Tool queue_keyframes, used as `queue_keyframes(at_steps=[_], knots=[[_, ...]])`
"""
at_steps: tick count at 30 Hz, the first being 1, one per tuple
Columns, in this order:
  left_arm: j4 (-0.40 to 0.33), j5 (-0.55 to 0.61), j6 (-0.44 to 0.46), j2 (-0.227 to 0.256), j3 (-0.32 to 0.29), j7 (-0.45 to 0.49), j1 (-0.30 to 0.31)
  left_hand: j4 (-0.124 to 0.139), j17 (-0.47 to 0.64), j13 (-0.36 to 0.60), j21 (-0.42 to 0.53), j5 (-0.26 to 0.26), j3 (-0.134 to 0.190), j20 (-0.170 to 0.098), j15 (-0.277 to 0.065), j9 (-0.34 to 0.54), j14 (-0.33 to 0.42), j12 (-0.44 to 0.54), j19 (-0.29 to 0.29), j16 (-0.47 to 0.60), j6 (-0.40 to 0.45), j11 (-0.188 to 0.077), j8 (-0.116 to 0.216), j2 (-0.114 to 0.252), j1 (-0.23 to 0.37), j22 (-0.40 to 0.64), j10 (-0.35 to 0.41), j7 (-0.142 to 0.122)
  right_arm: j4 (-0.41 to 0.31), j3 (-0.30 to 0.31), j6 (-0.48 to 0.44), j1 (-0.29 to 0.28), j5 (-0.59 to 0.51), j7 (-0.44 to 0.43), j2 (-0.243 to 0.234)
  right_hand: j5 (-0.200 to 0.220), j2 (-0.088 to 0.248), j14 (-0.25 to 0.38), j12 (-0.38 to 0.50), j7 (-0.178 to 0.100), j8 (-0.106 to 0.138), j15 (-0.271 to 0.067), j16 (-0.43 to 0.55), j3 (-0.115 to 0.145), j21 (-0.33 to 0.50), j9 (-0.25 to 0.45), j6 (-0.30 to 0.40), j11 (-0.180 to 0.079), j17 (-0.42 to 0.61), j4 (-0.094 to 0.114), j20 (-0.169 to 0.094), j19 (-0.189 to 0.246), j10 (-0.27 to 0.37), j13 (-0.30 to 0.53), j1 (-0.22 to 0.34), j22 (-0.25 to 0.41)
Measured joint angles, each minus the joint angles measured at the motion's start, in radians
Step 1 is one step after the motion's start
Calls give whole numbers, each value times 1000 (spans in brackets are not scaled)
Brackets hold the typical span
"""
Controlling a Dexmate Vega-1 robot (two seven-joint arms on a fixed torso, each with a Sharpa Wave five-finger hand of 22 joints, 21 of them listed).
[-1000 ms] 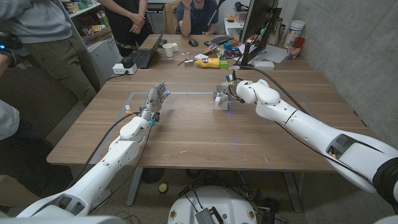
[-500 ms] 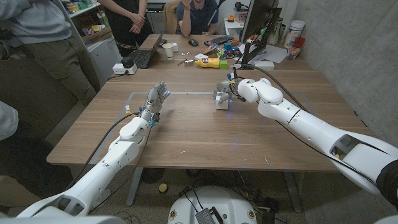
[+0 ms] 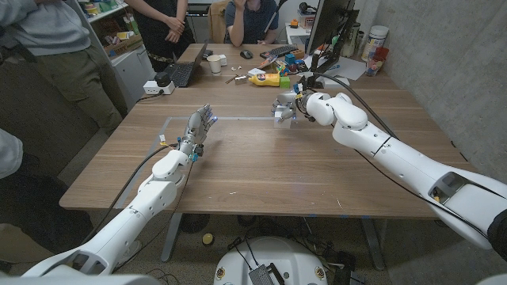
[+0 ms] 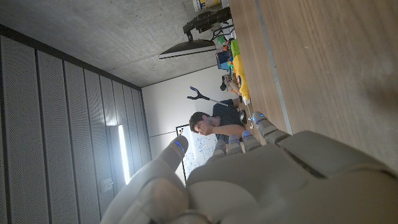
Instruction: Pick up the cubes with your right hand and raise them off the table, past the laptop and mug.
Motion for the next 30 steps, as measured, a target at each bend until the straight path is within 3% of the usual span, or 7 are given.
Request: queue_keyframes(at_steps=[22,30], knots=[[-15,2,-1,2,-2,6,11,3,0,0,0,0,-3,0,4,0,-4,0,0,0,0,0,0,-4,-4,0,0,0,-71,17,-13,17,-21,-12,-34,-15,-17,32,19,2,12,14,0,-8,55,26,19,20,43,8,-12,13,20,33,17,14],[-17,4,-2,2,-2,8,11,3,0,0,-4,0,-3,0,4,0,-4,0,0,0,0,0,0,-5,-5,0,0,0,-89,24,-13,22,-24,-12,-44,-15,-24,45,49,8,12,16,-6,-12,72,31,24,17,49,12,-11,15,17,42,24,18]])
